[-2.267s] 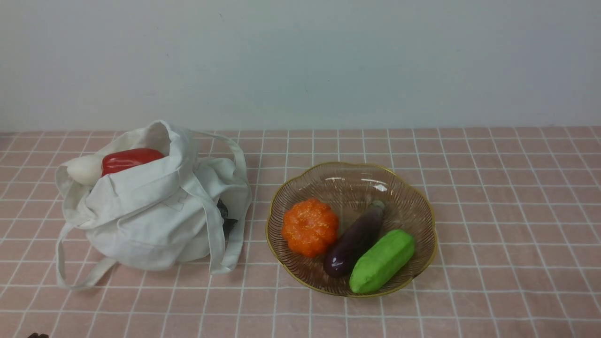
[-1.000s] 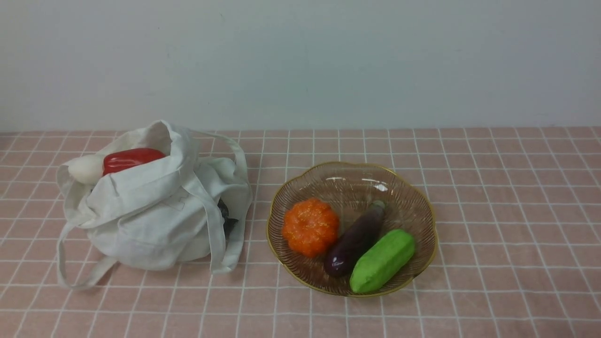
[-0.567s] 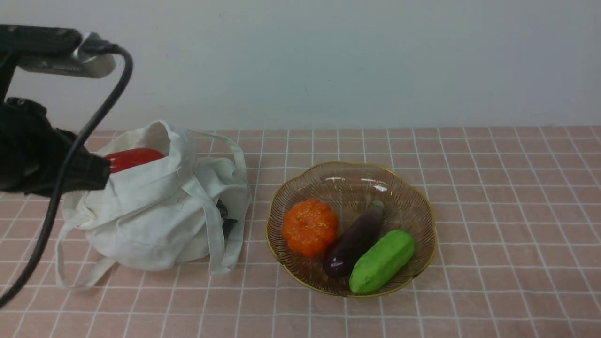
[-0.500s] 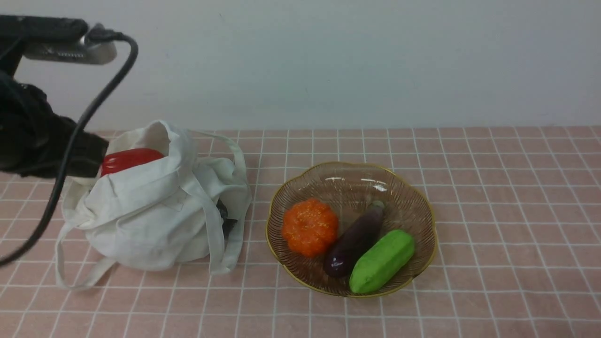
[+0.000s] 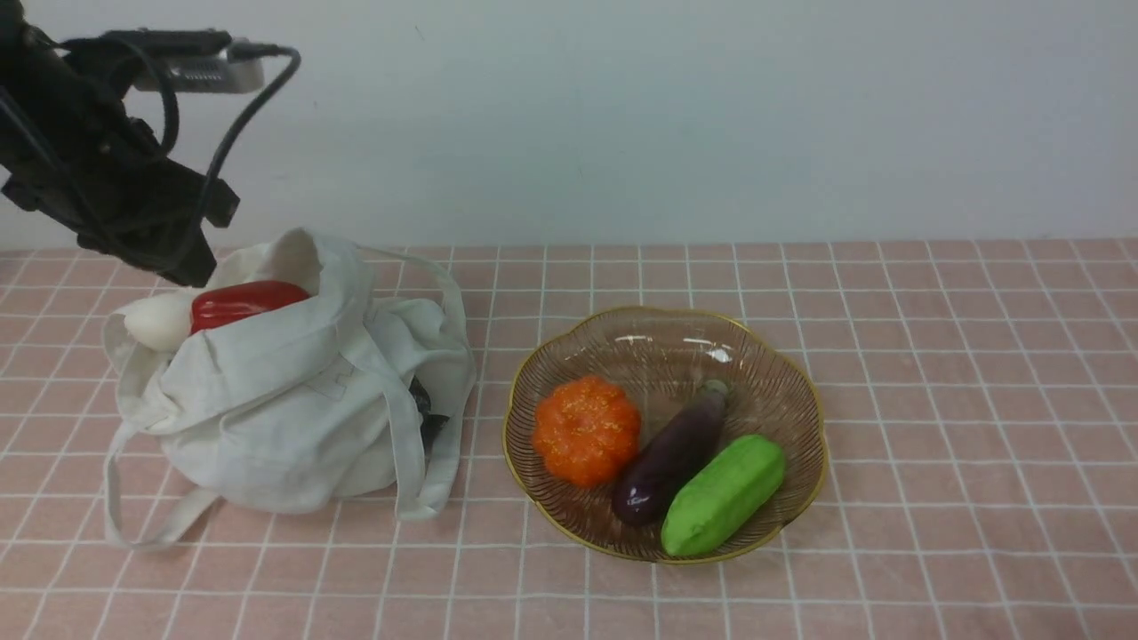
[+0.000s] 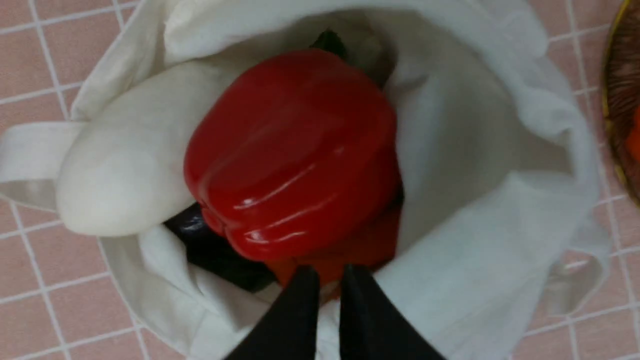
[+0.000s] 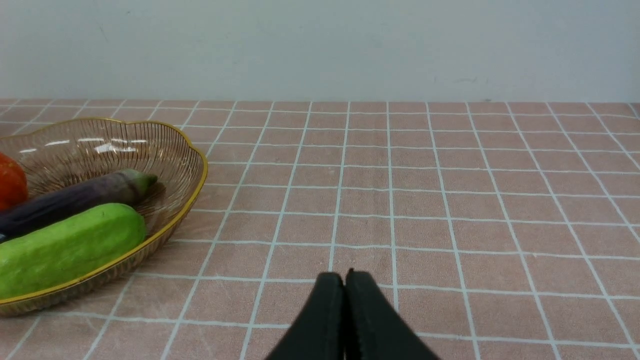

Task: Take vegetables from bag on pink coffee tablecloth place on plate.
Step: 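Reach the gripper into the cloth bag toward the vegetables inside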

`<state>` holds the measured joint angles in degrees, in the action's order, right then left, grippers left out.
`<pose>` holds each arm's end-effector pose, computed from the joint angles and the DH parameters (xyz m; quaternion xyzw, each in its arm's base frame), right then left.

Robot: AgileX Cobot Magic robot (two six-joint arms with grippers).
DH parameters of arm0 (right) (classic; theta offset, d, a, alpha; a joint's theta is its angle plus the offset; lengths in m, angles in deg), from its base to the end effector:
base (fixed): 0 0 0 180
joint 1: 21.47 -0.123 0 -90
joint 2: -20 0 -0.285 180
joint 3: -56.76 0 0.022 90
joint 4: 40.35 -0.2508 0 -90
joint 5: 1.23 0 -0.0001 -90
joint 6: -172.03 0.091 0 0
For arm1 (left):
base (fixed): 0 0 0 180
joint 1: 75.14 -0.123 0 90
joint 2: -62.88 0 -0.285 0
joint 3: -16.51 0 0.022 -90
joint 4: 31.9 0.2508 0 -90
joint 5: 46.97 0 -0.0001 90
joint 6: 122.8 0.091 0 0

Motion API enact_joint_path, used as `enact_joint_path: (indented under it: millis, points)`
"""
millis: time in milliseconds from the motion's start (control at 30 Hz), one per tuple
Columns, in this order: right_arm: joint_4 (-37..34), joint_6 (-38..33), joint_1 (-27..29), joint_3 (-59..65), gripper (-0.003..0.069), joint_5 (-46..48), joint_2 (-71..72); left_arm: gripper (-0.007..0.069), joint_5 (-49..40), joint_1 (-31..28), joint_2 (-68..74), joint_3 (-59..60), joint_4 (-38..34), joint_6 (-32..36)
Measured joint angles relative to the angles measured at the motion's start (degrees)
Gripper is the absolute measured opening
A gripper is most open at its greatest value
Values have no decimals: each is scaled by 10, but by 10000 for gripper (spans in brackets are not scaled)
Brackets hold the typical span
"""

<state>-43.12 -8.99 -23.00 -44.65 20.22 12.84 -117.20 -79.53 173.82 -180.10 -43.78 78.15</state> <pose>0.0525 0.0030 0.1721 -0.0050 0.8047 0.0231 0.5931 0.3781 0.0113 0.3063 0.1206 0.9785 -0.0694 0.1526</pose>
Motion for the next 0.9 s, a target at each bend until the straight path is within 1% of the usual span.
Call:
enact_joint_path:
  millis: [100, 233, 267, 300, 333, 367, 433, 533, 700, 833, 867, 900]
  points:
    - [0, 0, 0, 0, -15, 0, 0, 183, 19, 4, 15, -1, 27, 15]
    - [0, 0, 0, 0, -15, 0, 0, 381, 45, 5, 29, -1, 37, 46]
    - [0, 0, 0, 0, -15, 0, 0, 391, 46, 5, 31, -1, 37, 48]
    - [0, 0, 0, 0, -15, 0, 0, 459, 52, 5, 38, -1, 38, 63]
    - [0, 0, 0, 0, -15, 0, 0, 459, 53, 5, 39, -1, 38, 65]
    - [0, 0, 0, 0, -15, 0, 0, 530, 59, 5, 48, -1, 35, 79]
    - [0, 0, 0, 0, -15, 0, 0, 575, 61, 5, 58, -1, 32, 88]
    - [0, 0, 0, 0, -15, 0, 0, 605, 62, 5, 73, -1, 27, 102]
    - [0, 0, 0, 0, -15, 0, 0, 591, 62, 5, 92, -1, 19, 111]
    - [0, 0, 0, 0, -15, 0, 0, 533, 63, 5, 106, -1, 17, 112]
    - [0, 0, 0, 0, -15, 0, 0, 462, 62, 5, 111, -1, 16, 119]
    - [0, 0, 0, 0, -15, 0, 0, 453, 62, 5, 111, -1, 16, 120]
